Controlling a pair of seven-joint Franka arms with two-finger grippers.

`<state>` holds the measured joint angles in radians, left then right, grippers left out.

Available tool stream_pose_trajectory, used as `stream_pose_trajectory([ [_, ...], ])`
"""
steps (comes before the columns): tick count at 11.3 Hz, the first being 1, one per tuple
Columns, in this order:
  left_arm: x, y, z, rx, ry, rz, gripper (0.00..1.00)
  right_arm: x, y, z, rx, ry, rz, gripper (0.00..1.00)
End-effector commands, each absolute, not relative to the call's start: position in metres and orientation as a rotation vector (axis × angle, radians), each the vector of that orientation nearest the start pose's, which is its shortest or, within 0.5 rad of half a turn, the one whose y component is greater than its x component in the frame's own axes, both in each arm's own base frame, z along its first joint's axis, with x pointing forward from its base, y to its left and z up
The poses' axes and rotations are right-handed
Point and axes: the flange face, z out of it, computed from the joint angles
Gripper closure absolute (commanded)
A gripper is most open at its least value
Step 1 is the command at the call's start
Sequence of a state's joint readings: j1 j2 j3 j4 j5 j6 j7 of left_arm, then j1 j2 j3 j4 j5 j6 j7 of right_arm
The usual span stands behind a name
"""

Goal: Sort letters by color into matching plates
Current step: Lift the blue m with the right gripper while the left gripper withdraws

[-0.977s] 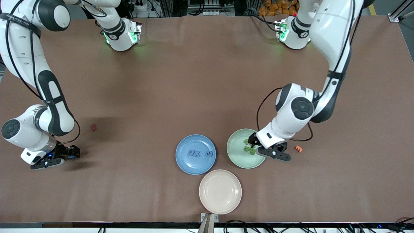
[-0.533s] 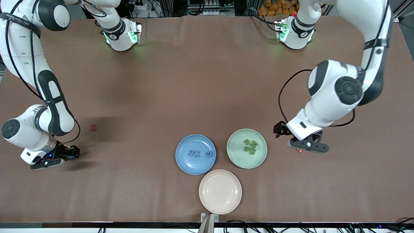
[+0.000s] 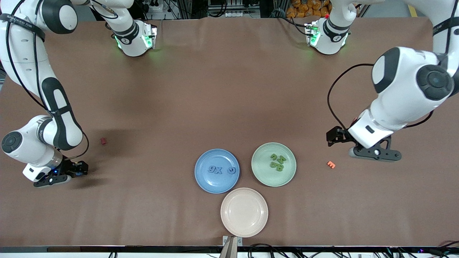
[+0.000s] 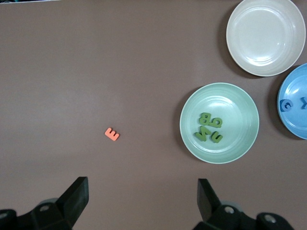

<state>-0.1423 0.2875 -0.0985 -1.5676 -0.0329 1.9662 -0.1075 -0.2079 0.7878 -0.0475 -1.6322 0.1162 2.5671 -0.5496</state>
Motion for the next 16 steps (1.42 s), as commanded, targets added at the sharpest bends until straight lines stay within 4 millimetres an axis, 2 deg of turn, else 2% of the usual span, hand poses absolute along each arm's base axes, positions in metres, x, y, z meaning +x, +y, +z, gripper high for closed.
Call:
stream_pose_trajectory([
  [1,0.628,-0.124,0.530,-3.235,0.119,-0.153,0.00,0.664,-0.181,0.161,-3.129,-0.338,-0.203,0.42],
  [6,0.600,-0.093,0.589,-3.230,0.053,-0.177,0.00,0.663,-0.182,0.161,-3.129,-0.327,-0.207,0.49],
  [9,0.585,-0.076,0.604,-3.217,0.019,-0.121,0.00,0.663,-0.182,0.160,-3.129,-0.327,-0.207,0.54],
  [10,0.577,-0.070,0.620,-3.217,0.005,-0.143,0.00,0.664,-0.182,0.160,-3.129,-0.322,-0.214,0.55],
  [11,0.575,-0.055,0.623,-3.217,-0.033,-0.123,0.00,0.665,-0.183,0.161,-3.136,-0.316,-0.236,0.57],
  [13,0.566,-0.041,0.633,-3.206,-0.013,-0.111,0.00,0.665,-0.182,0.161,-3.135,-0.315,-0.236,0.60],
  [15,0.564,-0.009,0.629,-3.210,-0.045,-0.055,0.00,0.666,-0.182,0.162,-3.135,-0.311,-0.241,0.61],
  [16,0.564,-0.007,0.629,-3.208,0.001,-0.057,0.00,0.666,-0.182,0.162,-3.135,-0.311,-0.241,0.61],
])
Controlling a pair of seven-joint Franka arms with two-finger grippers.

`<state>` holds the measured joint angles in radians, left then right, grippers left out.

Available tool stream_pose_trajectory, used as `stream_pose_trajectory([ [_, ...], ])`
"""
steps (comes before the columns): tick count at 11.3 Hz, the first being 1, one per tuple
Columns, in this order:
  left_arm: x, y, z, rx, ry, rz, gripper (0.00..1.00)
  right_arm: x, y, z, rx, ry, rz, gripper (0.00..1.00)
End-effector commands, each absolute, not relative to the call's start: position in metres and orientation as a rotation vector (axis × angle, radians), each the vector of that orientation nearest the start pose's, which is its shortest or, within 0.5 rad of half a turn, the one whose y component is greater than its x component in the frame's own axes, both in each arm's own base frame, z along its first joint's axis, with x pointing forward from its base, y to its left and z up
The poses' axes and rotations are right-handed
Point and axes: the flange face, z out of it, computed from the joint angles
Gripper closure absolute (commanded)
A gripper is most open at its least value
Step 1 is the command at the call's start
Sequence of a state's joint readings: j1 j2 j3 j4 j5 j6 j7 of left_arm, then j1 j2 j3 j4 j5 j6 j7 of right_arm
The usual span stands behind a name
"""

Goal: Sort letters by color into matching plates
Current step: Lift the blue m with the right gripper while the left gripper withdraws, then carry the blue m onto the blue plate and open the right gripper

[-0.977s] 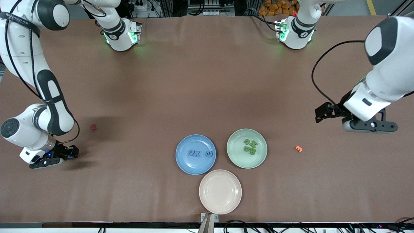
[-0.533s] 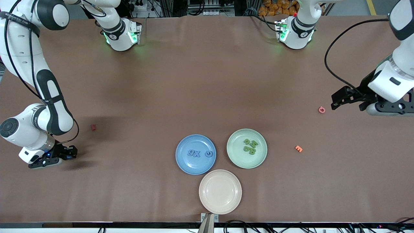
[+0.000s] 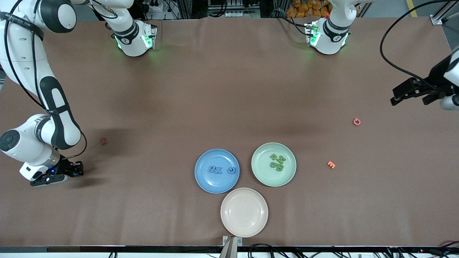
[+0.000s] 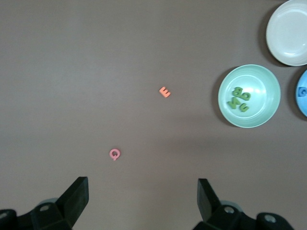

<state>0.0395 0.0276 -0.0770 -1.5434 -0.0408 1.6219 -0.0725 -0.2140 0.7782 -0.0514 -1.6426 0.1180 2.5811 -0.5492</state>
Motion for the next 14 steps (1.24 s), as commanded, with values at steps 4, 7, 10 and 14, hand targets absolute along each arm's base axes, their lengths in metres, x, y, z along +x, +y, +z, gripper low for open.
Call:
stream_pose_trajectory([
  [4,0.567,-0.008,0.625,-3.185,-0.008,-0.043,0.00,0.675,-0.181,0.173,-3.137,-0.260,-0.268,0.64],
  [7,0.567,-0.022,0.622,-3.142,0.014,-0.036,0.00,0.686,-0.167,0.185,-3.122,-0.154,-0.296,0.64],
  [10,0.563,-0.033,0.628,-3.132,0.067,-0.049,0.00,0.697,-0.131,0.197,-3.029,0.002,-0.341,0.64],
  [14,0.554,-0.035,0.630,-3.103,0.070,0.004,0.00,0.709,-0.047,0.221,-2.960,0.219,-0.296,0.64],
])
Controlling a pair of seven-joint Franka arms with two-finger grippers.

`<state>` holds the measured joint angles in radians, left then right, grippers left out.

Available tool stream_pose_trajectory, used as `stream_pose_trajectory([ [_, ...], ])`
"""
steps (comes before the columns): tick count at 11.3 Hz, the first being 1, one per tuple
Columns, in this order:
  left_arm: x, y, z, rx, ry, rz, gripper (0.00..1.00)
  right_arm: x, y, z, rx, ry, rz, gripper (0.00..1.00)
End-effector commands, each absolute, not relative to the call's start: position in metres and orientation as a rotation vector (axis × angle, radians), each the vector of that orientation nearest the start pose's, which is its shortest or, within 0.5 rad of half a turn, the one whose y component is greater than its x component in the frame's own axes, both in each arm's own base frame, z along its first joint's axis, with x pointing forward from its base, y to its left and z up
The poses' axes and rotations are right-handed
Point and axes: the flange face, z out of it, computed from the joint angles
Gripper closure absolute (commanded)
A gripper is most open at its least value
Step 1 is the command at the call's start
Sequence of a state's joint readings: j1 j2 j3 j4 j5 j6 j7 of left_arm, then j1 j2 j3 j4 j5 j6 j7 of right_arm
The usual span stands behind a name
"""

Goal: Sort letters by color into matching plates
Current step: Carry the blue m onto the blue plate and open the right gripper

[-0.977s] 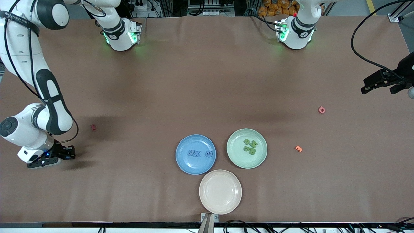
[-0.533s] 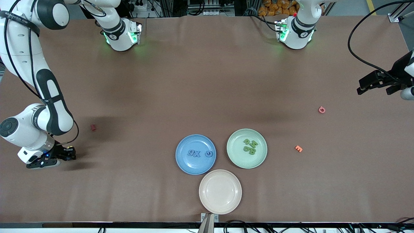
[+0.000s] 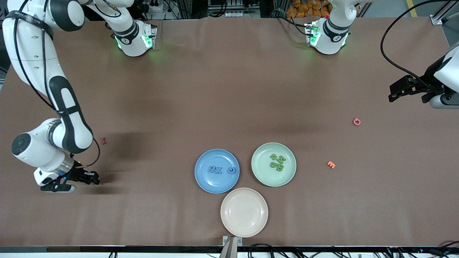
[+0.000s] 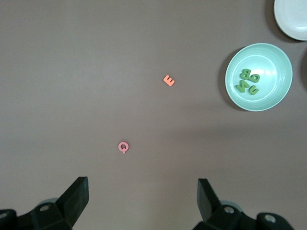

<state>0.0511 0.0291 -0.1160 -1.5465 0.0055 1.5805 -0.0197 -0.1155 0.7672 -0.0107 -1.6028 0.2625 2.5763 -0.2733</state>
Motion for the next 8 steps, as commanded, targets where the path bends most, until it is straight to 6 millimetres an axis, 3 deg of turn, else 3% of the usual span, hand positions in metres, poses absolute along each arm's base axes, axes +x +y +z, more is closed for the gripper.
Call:
stream_pose_trajectory([
  [1,0.553,-0.034,0.631,-3.103,0.063,0.002,0.00,0.710,-0.017,0.227,-2.937,0.313,-0.269,0.64],
  [3,0.554,-0.032,0.631,-3.103,0.058,0.002,0.00,0.710,0.048,0.237,-2.895,0.453,-0.247,0.64],
  [8,0.555,-0.032,0.627,-3.104,0.051,0.011,0.00,0.699,0.177,0.245,-2.813,0.632,-0.213,0.64],
])
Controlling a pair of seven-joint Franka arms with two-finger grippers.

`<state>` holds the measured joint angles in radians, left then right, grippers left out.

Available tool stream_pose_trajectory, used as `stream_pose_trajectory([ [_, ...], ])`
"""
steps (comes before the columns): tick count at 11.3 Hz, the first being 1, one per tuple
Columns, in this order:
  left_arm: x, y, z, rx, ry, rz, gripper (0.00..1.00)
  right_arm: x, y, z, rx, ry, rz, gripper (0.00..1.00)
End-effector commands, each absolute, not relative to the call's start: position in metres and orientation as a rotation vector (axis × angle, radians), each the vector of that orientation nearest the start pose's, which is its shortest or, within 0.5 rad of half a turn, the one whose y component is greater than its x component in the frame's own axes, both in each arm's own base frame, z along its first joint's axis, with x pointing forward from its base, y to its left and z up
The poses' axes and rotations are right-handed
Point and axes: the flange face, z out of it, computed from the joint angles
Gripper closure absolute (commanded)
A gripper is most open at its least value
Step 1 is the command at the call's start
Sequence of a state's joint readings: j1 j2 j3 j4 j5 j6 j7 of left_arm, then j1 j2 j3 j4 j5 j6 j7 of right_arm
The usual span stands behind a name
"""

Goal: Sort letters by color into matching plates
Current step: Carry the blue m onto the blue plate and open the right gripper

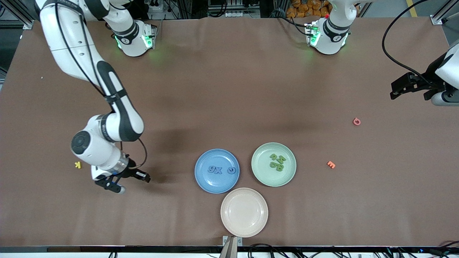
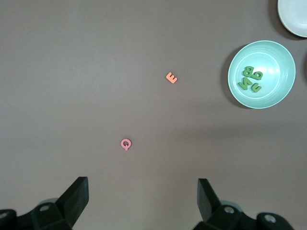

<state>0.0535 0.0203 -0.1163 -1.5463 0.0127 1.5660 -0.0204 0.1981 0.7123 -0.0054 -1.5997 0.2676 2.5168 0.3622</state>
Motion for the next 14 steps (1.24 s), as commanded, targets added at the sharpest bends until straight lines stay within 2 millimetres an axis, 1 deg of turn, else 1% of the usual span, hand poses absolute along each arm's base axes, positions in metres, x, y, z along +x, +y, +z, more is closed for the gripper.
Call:
stream_pose_trajectory([
  [1,0.555,-0.032,0.627,-3.104,0.049,0.011,0.00,0.696,0.205,0.250,-2.799,0.641,-0.212,0.64],
  [4,0.558,-0.029,0.625,-3.105,0.047,0.016,0.00,0.682,0.283,0.262,-2.764,0.618,-0.222,0.64],
  [6,0.558,-0.029,0.623,-3.105,0.045,0.021,0.00,0.672,0.330,0.270,-2.743,0.579,-0.238,0.64],
  [8,0.559,-0.027,0.623,-3.105,0.040,0.023,0.00,0.666,0.367,0.276,-2.725,0.508,-0.272,0.63],
  [9,0.558,-0.028,0.623,-3.105,0.042,0.023,0.00,0.661,0.382,0.274,-2.711,0.477,-0.304,0.63],
  [10,0.558,-0.028,0.623,-3.105,0.042,0.023,0.00,0.656,0.393,0.270,-2.704,0.456,-0.323,0.63],
  [11,0.558,-0.029,0.622,-3.105,0.045,0.026,0.00,0.653,0.397,0.262,-2.711,0.442,-0.317,0.58],
  [12,0.558,-0.029,0.622,-3.105,0.047,0.026,0.00,0.653,0.397,0.255,-2.720,0.436,-0.311,0.40],
  [13,0.558,-0.029,0.622,-3.105,0.045,0.026,0.00,0.652,0.397,0.253,-2.724,0.431,-0.311,0.00],
  [14,0.558,-0.029,0.622,-3.105,0.045,0.026,0.00,0.654,0.395,0.253,-2.737,0.392,-0.323,0.00],
])
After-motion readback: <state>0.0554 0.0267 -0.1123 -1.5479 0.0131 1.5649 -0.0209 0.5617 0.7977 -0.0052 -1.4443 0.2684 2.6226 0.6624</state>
